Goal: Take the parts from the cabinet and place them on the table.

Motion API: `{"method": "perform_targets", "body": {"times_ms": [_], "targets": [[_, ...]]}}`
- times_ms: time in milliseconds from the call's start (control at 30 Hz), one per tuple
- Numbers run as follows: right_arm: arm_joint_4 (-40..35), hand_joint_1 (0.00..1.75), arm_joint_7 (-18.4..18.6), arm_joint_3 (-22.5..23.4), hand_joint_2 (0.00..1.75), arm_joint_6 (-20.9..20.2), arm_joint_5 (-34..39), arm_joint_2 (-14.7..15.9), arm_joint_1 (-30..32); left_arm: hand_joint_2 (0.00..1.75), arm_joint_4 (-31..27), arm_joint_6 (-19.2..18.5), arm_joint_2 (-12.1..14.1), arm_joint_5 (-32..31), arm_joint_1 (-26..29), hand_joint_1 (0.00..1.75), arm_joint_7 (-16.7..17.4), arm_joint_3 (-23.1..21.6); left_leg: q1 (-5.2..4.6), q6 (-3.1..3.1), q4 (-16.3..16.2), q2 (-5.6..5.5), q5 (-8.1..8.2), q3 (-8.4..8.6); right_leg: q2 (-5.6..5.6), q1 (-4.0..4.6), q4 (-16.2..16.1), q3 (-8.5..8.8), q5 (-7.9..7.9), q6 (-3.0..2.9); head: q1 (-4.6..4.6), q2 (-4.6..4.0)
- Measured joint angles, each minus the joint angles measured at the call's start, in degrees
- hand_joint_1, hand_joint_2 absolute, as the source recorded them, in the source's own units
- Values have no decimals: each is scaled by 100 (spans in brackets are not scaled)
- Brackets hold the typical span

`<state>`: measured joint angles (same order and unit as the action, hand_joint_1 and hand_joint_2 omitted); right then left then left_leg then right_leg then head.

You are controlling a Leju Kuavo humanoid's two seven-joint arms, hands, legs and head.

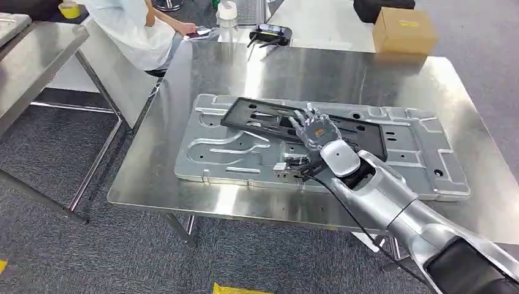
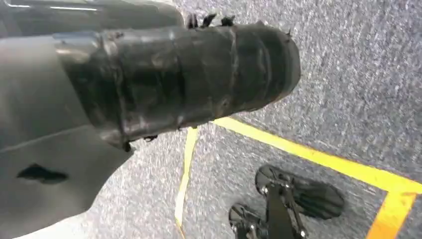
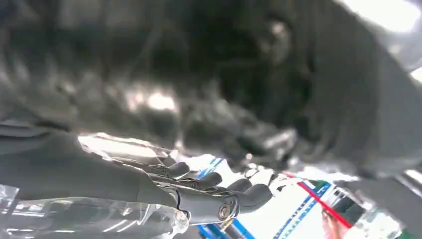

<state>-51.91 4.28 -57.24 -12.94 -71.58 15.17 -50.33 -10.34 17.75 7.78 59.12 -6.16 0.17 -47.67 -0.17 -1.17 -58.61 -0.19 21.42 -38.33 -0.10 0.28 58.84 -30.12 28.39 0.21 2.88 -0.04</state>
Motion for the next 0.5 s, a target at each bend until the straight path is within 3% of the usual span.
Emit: {"method": "perform_targets", "body": {"times_ms": [67, 100, 133, 167, 233, 267, 300, 333, 400, 433, 467, 500], "targets": [[0, 0, 0, 0, 0, -2, -2, 2, -8, 0, 0, -2, 2, -2, 0, 0, 4, 0, 22, 66, 41, 0, -94, -6, 1, 35, -44, -25, -38, -38, -39, 0], [0, 0, 0, 0, 0, -2, -2, 0, -1, 0, 2, -7, 7, 0, 15, 0, 9, 0, -20, 107, 66, -21, -145, -20, -4, -28, -130, -67, -129, -84, -41, 0], [0, 0, -2, 0, 0, -4, -4, -4, -13, 0, 0, -9, 9, -2, 23, 0, 9, 0, 14, 130, -29, -32, 45, -92, -36, -48, -164, -84, -216, -104, -50, 0], [0, 0, -2, 0, 0, -2, -2, -7, -22, 0, 0, -11, 4, 0, 19, 0, 11, 0, 23, 161, -278, -18, 375, -192, -36, -60, -177, -151, -284, -158, -37, 0], [0, 0, -2, 0, 0, -4, -4, -7, -18, 0, 2, -11, 2, -2, 15, 0, 11, 0, 71, 229, -1108, -13, 1000, -406, -36, -65, -171, -313, -402, -178, -20, 0], [0, 0, -2, 0, 0, -4, -4, -7, -8, 0, 2, -11, 7, 0, 15, 0, 11, 0, 85, 260, -1464, -13, 1157, -466, -33, -66, -167, -396, -462, -174, -15, 0], [0, 0, -2, 0, 0, -4, -4, -7, 5, 0, 2, -11, 7, -2, 14, 0, 11, 0, 98, 288, -1679, -12, 1136, -453, -32, -77, -152, -496, -528, -157, -15, 0], [0, 0, -2, 0, 0, -9, -4, -7, 14, 0, 2, -11, 7, 0, 13, 0, 11, 0, 111, 310, -1643, -12, 977, -333, -32, -89, -136, -587, -585, -138, -17, 0], [0, 0, -2, 0, 0, -37, -4, -7, 15, 0, 2, -11, 9, 0, 9, 0, 11, 2, 143, 345, -1010, -10, 596, 200, -30, -123, -86, -765, -683, -79, -17, 0], [0, 0, -2, 0, 0, -46, -4, -7, 11, 0, 2, -11, 9, 0, -2, 0, 11, 0, 161, 361, -516, -11, 598, 589, -29, -128, -38, -826, -720, -37, -11, 0], [-9, 0, -2, 2, 0, -55, -4, -2, 7, 0, 2, -11, 9, 0, -28, 0, 11, 0, 131, 359, -35, -23, 849, 917, -28, -109, 3, -895, -746, 3, -6, 0], [-11, 0, 0, 2, 0, -70, -4, 2, 6, 0, 2, -11, 15, 2, -25, 0, 9, 2, 98, 248, -7, -48, 857, 906, -44, -109, 13, -891, -783, 42, -37, 0]]}}
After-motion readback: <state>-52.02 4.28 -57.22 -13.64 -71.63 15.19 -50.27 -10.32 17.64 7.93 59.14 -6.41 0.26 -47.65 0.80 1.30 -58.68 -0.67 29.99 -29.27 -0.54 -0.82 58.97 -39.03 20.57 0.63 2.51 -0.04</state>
